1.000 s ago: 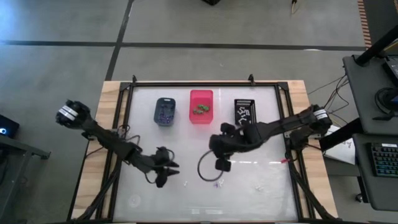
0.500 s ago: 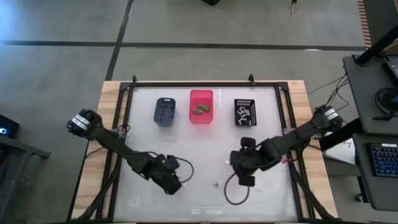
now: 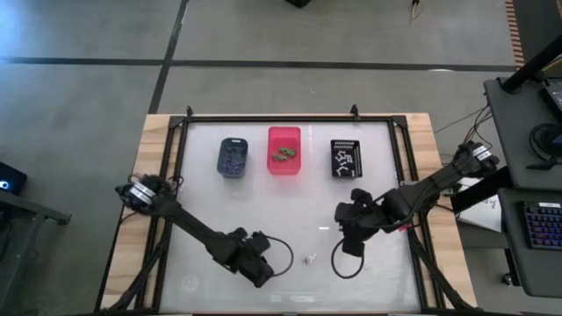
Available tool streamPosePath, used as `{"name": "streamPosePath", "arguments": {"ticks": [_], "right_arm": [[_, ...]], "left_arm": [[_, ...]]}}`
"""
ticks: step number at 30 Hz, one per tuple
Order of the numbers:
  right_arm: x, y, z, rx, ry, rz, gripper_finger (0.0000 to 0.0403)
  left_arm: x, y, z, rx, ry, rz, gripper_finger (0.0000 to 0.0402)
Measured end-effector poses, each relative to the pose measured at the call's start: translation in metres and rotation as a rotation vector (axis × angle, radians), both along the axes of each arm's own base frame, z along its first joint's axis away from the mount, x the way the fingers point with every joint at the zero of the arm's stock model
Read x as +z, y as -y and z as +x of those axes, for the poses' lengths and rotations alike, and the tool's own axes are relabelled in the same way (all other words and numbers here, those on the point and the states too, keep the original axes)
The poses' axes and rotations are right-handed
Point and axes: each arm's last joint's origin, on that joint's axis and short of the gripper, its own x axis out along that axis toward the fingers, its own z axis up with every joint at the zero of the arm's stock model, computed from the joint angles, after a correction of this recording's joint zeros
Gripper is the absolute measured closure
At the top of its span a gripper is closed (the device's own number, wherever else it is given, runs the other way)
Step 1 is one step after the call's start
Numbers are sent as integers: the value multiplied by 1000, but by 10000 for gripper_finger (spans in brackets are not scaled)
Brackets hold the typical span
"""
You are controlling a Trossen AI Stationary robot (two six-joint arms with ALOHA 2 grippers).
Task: Sort Halloween decoration
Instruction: Put the white bone toy into the black bin
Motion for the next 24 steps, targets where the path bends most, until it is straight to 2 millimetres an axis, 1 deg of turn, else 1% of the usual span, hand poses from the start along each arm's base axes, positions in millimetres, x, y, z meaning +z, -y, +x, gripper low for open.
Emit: {"name": "streamPosePath", "arguments": {"ticks": [4,9,11,13,18,20,24], "right_arm": [[-9,-3,-2,4,-17,-5,264],[-21,-16,-2,39,18,17,261],[-26,-21,-4,55,40,32,262],[-31,-27,-5,69,62,47,264],[-40,-37,-7,105,117,83,266],[-43,-39,-6,109,138,96,264],[-47,-40,-6,111,157,104,265]], "left_arm": [[-8,8,8,-9,-33,56,263],[-16,15,14,-9,-79,111,270],[-17,19,15,-14,-76,133,284],[-16,24,16,-24,-68,153,306],[-15,30,14,-37,-55,172,384],[-16,32,12,-43,-49,183,393],[-16,35,10,-56,-32,215,396]]}}
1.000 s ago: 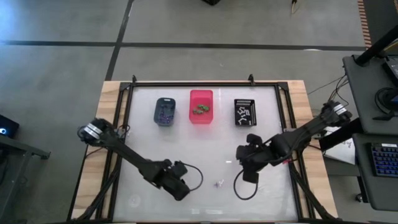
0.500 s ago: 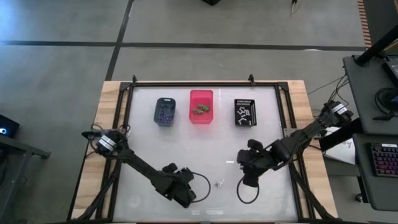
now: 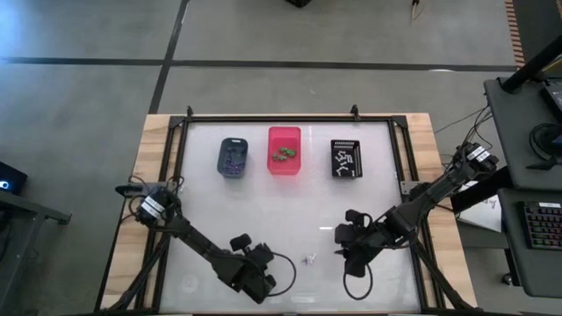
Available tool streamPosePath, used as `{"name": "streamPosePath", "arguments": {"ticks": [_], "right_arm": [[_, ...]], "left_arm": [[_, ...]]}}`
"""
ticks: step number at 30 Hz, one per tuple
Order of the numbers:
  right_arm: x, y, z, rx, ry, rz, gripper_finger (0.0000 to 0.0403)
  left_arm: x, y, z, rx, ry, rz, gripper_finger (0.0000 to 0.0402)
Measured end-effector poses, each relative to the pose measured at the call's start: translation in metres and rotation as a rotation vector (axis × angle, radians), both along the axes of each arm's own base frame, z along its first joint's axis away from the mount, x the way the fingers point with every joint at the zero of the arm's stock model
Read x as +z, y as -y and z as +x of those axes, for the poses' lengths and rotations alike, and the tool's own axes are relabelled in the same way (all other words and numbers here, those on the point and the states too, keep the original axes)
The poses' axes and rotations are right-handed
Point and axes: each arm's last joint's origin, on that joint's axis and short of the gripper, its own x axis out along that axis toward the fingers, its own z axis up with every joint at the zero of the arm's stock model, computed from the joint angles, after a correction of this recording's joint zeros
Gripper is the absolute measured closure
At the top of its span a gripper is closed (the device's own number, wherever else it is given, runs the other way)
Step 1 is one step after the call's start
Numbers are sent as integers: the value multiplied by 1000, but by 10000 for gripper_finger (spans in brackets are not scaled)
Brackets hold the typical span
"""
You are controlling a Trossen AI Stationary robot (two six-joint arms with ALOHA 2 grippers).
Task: Sort Halloween decoration
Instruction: Put the white bone toy into the black bin
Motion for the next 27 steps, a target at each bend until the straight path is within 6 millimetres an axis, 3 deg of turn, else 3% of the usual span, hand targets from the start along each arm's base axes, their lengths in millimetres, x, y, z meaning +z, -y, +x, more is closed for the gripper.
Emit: {"name": "streamPosePath", "arguments": {"ticks": [6,20,23,27], "right_arm": [[-1,1,1,-13,58,-66,268],[-1,-4,15,39,388,-180,267],[-2,-7,19,71,472,-181,264],[-4,-12,26,110,593,-181,266]], "left_arm": [[13,1,-1,-74,57,53,400],[100,8,9,-427,528,103,401],[102,5,4,-496,657,122,401],[91,-7,-11,-518,810,115,402]]}}
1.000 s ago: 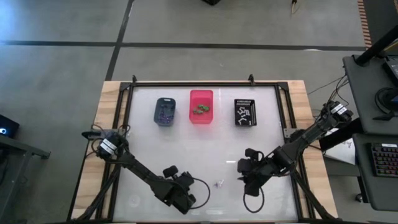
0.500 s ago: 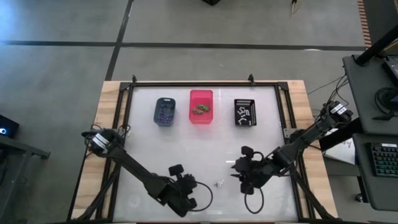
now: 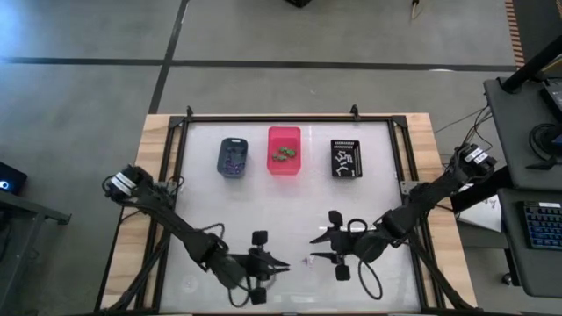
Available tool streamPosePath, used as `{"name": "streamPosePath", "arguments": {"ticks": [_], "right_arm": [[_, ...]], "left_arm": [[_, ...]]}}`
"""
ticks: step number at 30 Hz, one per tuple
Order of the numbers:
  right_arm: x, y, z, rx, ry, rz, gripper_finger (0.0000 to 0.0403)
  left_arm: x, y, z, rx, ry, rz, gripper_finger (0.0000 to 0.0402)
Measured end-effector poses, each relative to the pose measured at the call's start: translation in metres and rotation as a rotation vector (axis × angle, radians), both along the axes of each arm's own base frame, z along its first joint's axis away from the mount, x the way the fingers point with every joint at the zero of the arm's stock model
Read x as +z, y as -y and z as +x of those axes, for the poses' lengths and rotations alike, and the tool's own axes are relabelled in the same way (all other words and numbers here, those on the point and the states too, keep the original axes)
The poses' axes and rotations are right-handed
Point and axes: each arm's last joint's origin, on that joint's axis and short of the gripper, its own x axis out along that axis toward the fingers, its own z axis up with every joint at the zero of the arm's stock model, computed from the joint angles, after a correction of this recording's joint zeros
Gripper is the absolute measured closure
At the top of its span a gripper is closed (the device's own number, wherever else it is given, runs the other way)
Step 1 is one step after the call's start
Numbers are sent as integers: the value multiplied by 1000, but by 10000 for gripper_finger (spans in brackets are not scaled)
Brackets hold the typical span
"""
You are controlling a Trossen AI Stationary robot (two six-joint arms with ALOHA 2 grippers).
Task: Sort Halloween decoration
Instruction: Put the white bone toy into the black bin
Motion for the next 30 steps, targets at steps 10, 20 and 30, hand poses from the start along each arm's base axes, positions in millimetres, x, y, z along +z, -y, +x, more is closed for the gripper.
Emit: {"name": "streamPosePath", "arguments": {"ticks": [10,20,30], "right_arm": [[-21,-3,36,-7,196,-13,264],[-30,9,80,-86,254,83,263],[-19,9,117,-97,303,88,259]], "left_arm": [[-23,-40,-42,-4,403,-94,401],[-38,-64,-72,8,541,-101,401],[-38,-69,-77,12,564,-79,401]]}}
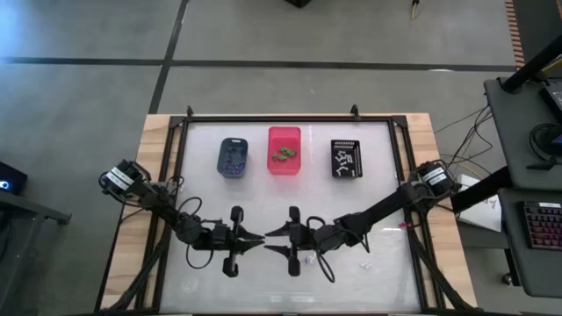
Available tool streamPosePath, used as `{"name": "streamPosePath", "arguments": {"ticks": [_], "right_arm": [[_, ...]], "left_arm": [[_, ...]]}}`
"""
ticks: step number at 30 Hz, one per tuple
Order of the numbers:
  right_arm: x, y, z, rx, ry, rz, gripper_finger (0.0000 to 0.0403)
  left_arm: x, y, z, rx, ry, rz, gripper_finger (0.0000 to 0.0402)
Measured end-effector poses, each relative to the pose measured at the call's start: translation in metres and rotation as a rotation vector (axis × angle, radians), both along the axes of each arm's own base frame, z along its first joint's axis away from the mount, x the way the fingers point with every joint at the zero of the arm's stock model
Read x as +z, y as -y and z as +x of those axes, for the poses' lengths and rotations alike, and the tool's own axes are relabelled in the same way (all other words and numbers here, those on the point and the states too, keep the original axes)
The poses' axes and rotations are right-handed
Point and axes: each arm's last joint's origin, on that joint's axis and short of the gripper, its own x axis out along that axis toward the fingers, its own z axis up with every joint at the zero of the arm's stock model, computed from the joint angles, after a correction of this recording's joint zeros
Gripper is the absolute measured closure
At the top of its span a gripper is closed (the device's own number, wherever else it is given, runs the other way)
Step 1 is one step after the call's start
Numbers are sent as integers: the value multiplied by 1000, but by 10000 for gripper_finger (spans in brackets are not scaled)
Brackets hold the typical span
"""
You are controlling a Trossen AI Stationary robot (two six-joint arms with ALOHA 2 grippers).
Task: Sort Halloween decoration
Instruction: Put the white bone toy into the black bin
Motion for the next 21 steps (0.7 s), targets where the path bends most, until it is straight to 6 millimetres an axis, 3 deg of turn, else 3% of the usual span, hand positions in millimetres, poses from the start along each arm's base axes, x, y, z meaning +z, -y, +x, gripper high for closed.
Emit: {"name": "streamPosePath", "arguments": {"ticks": [11,21], "right_arm": [[13,-3,8,7,15,-57,265],[14,5,11,7,19,-70,316]], "left_arm": [[1,-1,0,9,6,9,401],[1,-2,1,14,7,9,401]]}}
